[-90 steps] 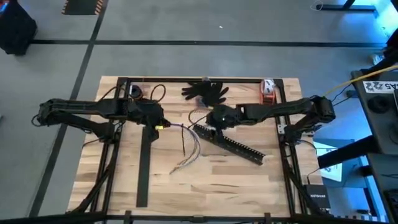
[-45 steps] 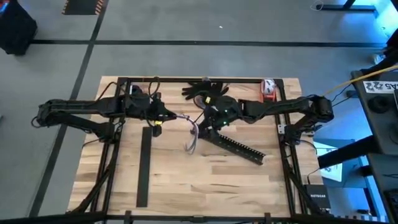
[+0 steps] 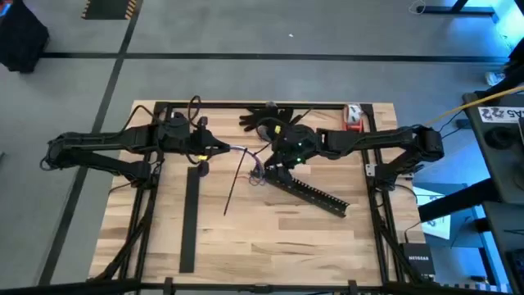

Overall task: Ziptie cables
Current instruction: Put the cable wires into the cable duct

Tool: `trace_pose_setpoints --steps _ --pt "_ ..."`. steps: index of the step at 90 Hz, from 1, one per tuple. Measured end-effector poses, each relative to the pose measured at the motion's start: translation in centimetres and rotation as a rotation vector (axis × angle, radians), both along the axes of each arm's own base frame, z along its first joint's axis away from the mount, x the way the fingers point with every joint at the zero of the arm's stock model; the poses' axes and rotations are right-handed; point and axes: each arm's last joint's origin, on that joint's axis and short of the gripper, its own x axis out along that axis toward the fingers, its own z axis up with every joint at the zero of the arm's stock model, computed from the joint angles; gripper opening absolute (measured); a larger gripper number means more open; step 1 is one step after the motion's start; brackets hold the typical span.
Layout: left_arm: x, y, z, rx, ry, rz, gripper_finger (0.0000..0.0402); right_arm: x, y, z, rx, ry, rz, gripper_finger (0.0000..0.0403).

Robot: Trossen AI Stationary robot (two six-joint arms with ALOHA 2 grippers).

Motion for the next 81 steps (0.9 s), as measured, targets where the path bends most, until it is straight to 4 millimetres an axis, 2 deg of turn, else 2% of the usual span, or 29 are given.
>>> trace_pose_setpoints --steps 14,30,42,59,66,74,81 --pt "0.1 0.5 0.4 0.005 -0.042 0.022 0.0041 1.4 -0.2 -0.4 -0.011 -0.093 -0.003 0.0234" --pt "0.0 1.3 0.5 0.017 -0.057 0.079 0.0039 1.6 0.4 -1.5 0.086 -0.027 0.087 0.0220" --pt "-0.1 1.8 0.5 0.020 -0.058 0.104 0.0039 1.5 1.2 -1.6 0.135 -0.005 0.175 0.0164" --pt "-0.2 2.6 0.8 0.045 -0.085 0.135 0.0039 1.4 1.6 -1.6 0.190 0.011 0.229 0.0021" --pt "-0.3 2.8 0.9 0.057 -0.083 0.141 0.0039 1.4 1.6 -1.5 0.197 0.026 0.225 0.0015" --pt "-0.4 3.1 0.7 0.070 -0.063 0.147 0.0039 0.6 1.6 -1.7 0.215 0.138 0.211 0.0013" --pt "-0.5 3.3 0.5 0.082 -0.038 0.145 0.0039 -0.4 1.7 -0.9 0.203 0.230 0.213 0.0006"
